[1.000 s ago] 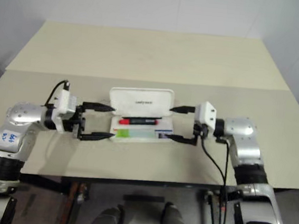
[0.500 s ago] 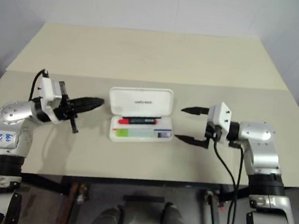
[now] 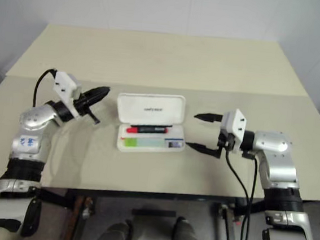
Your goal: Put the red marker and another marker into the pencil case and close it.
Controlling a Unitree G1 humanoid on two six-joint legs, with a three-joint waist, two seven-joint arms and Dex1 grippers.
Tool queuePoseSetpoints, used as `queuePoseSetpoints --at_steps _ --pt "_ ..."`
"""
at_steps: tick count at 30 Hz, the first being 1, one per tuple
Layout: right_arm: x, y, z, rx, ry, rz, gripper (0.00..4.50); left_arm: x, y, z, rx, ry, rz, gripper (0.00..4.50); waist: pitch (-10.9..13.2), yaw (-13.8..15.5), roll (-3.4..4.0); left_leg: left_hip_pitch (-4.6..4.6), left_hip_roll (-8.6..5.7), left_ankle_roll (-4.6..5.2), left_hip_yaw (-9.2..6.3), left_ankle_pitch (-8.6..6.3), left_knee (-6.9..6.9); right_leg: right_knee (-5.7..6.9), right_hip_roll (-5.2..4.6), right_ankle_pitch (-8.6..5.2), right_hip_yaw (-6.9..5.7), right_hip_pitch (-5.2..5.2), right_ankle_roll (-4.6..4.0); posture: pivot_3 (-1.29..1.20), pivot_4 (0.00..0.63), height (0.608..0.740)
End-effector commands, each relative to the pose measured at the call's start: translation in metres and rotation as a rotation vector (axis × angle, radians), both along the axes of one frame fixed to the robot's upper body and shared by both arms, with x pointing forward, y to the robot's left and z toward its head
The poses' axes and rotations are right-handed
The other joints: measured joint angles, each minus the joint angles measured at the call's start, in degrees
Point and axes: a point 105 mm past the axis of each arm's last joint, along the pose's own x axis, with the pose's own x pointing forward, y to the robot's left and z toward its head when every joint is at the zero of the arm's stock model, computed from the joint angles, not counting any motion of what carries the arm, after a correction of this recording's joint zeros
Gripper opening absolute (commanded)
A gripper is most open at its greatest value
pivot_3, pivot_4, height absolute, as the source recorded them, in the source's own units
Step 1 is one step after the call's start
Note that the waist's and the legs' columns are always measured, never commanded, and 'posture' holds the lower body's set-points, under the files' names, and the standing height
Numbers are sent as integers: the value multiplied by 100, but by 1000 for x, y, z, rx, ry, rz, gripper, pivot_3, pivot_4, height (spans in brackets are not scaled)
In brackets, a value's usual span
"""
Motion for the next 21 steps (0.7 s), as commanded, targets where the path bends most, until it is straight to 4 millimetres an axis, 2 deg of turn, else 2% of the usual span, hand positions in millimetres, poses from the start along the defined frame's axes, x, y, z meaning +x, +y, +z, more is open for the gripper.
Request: queuePoseSetpoints --at_steps 1,9,17,21 --pt "-3 3 11 11 -55 10 4500 14 -4 3 -4 25 47 29 0 1 0 -1 0 0 0 0 0 0 0 1 0 0 1 0 150 740" --pt "-6 5 10 17 -59 7 4500 16 -36 4 -1 44 -104 29 0 -5 -1 -7 -1 2 1 -2 -7 2 0 3 0 0 5 0 150 740" --pt "-7 5 10 31 -61 -9 4500 -13 -60 9 39 12 -393 29 0 0 -1 -14 -1 4 0 -3 -6 -6 0 3 -1 -1 6 0 150 740" --pt "-6 5 11 35 -64 -14 4500 -30 -67 -1 155 17 -519 29 0 -9 -1 -14 -1 4 0 -3 -6 -5 0 3 0 -1 6 0 150 740"
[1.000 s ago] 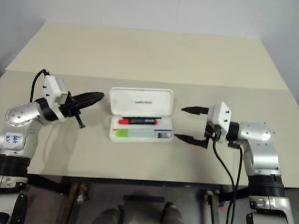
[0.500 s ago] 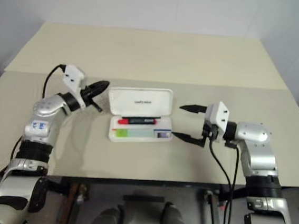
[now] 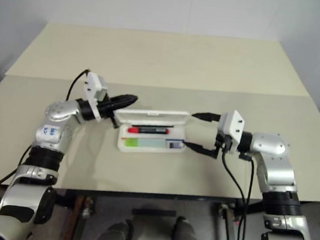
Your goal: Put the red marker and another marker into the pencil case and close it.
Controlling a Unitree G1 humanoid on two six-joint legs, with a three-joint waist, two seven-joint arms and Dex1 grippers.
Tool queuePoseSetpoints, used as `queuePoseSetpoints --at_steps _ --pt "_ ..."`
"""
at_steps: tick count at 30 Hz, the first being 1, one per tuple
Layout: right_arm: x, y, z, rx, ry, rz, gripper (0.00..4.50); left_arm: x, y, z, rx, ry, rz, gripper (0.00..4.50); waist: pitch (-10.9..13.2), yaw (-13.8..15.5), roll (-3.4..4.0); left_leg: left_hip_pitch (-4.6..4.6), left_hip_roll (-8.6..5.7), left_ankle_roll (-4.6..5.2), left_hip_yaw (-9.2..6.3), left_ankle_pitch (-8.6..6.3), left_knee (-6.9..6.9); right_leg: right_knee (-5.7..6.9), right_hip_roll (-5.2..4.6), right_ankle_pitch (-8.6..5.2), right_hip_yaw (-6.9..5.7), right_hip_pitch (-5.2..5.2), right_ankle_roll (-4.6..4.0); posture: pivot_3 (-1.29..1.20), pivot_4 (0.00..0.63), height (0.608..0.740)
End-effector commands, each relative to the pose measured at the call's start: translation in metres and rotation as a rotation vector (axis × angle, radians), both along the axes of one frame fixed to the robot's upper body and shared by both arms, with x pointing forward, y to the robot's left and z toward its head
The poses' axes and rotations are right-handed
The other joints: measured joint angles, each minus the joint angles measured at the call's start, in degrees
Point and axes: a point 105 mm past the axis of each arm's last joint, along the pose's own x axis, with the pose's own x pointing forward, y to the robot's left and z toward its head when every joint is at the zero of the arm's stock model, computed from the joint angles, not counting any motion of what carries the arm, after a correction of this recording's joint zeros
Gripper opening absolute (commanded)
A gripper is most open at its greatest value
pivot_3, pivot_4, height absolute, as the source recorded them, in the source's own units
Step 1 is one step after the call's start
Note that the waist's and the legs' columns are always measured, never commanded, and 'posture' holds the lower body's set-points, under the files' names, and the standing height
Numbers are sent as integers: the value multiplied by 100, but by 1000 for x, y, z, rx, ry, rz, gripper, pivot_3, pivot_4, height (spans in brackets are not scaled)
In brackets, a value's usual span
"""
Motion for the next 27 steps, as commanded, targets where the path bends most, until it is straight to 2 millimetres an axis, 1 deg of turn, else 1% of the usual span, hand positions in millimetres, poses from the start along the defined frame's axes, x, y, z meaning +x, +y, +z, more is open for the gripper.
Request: queuePoseSetpoints --at_steps 1,4,6,9,15,20,22,25,27 --pt "-2 1 11 22 -42 0 4500 -25 -10 -8 170 -43 -176 29 0 -9 0 1 0 0 0 0 0 1 0 0 0 0 0 0 150 740" --pt "-2 1 12 26 -46 -4 4500 -40 -10 -30 305 21 -269 29 0 -7 0 2 0 1 1 0 -3 1 0 -1 1 -1 -1 0 150 740" --pt "-2 1 12 28 -49 -5 4500 -44 -11 -36 338 55 -293 29 0 -5 0 2 0 1 0 0 0 1 0 -1 1 0 -2 0 150 740" --pt "-3 3 13 36 -56 -10 4500 -43 -16 -47 406 98 -278 29 0 12 0 1 0 1 -1 0 4 -1 0 -1 1 0 -2 0 150 740" --pt "-4 3 13 46 -60 -26 4500 -35 -27 -55 437 114 -228 29 0 7 0 3 0 1 -1 0 6 -1 0 -1 2 0 -2 0 150 740" --pt "-8 7 11 70 -63 -36 4500 -35 -36 -69 482 154 -220 29 0 8 0 9 0 1 -1 0 5 -3 0 -2 3 2 -4 0 150 740" --pt "-10 9 10 76 -63 -37 4500 -36 -38 -71 490 162 -222 29 -1 7 0 12 0 0 -1 1 7 -1 0 -2 4 4 -4 0 150 740" --pt "-11 11 8 84 -59 -39 4500 -38 -40 -69 478 167 -227 29 -1 6 0 17 0 0 -1 2 8 3 0 -2 5 7 -4 0 150 740" --pt "-12 11 6 89 -54 -42 4500 -39 -40 -60 422 160 -230 29 -1 5 0 18 0 0 -1 2 8 4 0 -3 6 7 -5 0 150 740"
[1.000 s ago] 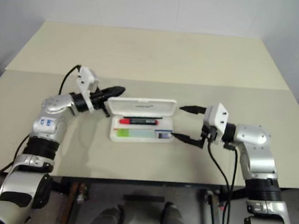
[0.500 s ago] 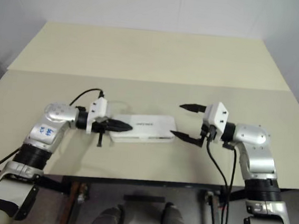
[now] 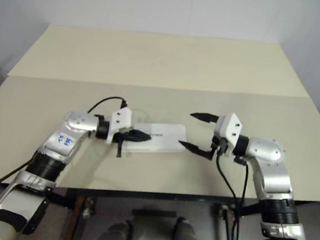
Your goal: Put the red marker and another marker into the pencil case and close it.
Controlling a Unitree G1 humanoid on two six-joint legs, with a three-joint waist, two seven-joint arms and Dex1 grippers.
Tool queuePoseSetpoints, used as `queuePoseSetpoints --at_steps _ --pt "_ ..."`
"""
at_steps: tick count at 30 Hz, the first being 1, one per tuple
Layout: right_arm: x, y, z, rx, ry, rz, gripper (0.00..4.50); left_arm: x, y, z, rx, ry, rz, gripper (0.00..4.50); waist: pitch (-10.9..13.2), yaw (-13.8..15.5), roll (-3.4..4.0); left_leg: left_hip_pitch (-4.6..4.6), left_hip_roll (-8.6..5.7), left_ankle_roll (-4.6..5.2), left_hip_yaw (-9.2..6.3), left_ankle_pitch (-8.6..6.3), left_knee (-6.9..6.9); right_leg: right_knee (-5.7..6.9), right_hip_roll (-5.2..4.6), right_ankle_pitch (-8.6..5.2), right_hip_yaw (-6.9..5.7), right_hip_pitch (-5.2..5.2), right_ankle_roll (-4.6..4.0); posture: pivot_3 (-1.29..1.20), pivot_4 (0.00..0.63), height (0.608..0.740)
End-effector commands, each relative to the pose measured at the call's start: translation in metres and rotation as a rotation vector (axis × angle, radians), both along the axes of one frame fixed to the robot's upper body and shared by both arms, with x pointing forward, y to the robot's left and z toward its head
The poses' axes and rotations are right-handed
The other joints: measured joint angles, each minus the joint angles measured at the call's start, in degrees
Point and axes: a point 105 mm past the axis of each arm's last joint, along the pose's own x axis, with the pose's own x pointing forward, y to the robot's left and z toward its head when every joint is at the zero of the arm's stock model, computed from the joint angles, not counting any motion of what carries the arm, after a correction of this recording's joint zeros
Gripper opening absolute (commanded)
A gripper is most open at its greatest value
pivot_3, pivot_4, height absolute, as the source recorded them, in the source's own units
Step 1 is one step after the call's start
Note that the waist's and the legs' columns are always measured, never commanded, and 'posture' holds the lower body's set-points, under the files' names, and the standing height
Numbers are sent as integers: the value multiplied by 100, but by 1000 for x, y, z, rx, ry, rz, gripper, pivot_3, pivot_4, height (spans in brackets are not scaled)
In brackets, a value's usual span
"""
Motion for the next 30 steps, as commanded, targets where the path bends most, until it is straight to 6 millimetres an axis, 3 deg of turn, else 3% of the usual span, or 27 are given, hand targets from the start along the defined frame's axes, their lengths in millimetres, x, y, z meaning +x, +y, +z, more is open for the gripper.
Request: queuePoseSetpoints --at_steps 1,6,10,16,19,24,30 --pt "-4 3 8 30 -29 6 4500 -6 -2 4 -62 29 -4 29 0 0 0 0 0 0 0 0 0 0 0 0 0 0 0 0 150 740" --pt "-2 -1 4 42 -12 -6 4500 -2 8 24 -169 -7 56 29 0 -14 0 -5 0 0 0 0 -3 -1 0 0 0 -4 0 0 150 740" --pt "0 -5 0 63 0 -24 4500 -12 37 44 -287 -102 56 29 0 -33 0 -2 2 0 0 0 -7 -2 0 -1 0 -4 -1 0 150 740" --pt "0 -23 -6 45 20 -72 4500 -27 72 44 -307 -129 102 29 0 -4 -1 -5 1 0 1 0 -4 -6 -1 -2 0 -5 -5 0 150 740" --pt "-2 -30 -5 37 13 -93 4500 -38 84 43 -315 -119 117 617 0 -3 -1 -5 1 1 0 -1 -5 -6 -1 -3 -1 -5 -5 0 150 740" --pt "-4 -39 -5 49 15 -119 4500 -50 96 38 -328 -110 151 2341 0 -7 0 -2 2 1 1 -1 -5 -7 -1 -4 -1 -4 -7 0 150 740" --pt "-4 -43 -5 40 27 -116 4500 -47 97 45 -370 -157 174 4393 0 -7 0 0 2 1 1 -1 -2 -1 -1 -5 -1 -3 -10 0 150 740"
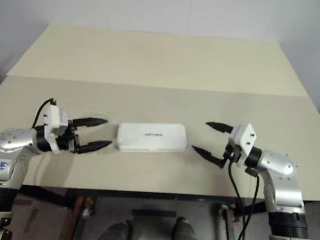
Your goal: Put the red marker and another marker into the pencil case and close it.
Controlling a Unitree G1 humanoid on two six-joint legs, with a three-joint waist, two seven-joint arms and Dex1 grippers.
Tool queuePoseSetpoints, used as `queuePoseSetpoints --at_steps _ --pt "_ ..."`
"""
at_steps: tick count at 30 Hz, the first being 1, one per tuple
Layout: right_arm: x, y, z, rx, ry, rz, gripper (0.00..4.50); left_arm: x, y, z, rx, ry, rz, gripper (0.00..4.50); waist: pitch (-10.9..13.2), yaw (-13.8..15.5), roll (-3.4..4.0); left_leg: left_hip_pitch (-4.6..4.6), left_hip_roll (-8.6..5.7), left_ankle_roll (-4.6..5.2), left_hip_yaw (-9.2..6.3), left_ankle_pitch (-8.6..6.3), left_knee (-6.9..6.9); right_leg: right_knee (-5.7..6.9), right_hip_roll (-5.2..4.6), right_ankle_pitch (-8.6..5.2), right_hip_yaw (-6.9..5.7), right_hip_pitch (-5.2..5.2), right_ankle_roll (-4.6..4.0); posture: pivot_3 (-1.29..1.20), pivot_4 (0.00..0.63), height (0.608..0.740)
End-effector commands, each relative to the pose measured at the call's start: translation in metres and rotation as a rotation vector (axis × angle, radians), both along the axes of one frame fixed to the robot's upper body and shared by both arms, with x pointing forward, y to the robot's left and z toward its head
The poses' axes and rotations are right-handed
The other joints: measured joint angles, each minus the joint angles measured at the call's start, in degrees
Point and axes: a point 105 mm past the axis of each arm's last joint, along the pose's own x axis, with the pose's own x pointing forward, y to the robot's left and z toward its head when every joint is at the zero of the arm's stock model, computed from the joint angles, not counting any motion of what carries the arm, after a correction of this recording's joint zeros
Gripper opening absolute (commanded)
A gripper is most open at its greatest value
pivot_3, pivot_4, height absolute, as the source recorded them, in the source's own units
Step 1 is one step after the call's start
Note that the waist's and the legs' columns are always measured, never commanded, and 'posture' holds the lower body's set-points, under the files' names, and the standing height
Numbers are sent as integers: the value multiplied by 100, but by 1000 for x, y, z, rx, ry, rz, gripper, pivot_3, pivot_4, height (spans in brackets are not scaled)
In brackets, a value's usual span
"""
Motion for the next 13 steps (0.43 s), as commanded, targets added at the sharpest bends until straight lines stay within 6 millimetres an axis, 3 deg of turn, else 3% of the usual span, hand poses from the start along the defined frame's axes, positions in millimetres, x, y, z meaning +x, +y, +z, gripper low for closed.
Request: queuePoseSetpoints --at_steps 1,8,13 --pt "-2 -7 15 -8 -62 5 4500 0 -2 19 -26 -95 -1 4458 0 0 0 0 0 0 0 0 1 0 0 0 0 0 0 0 150 740" --pt "-5 -23 12 -24 -38 -29 4500 7 -1 27 -38 -149 36 4458 0 3 0 -1 0 0 0 0 0 -2 0 0 0 0 0 0 150 740" --pt "-3 -24 8 -23 -29 -41 4500 5 -5 25 -46 -143 43 4458 0 -7 0 -1 0 0 1 0 -1 -5 0 0 0 0 0 0 150 740"
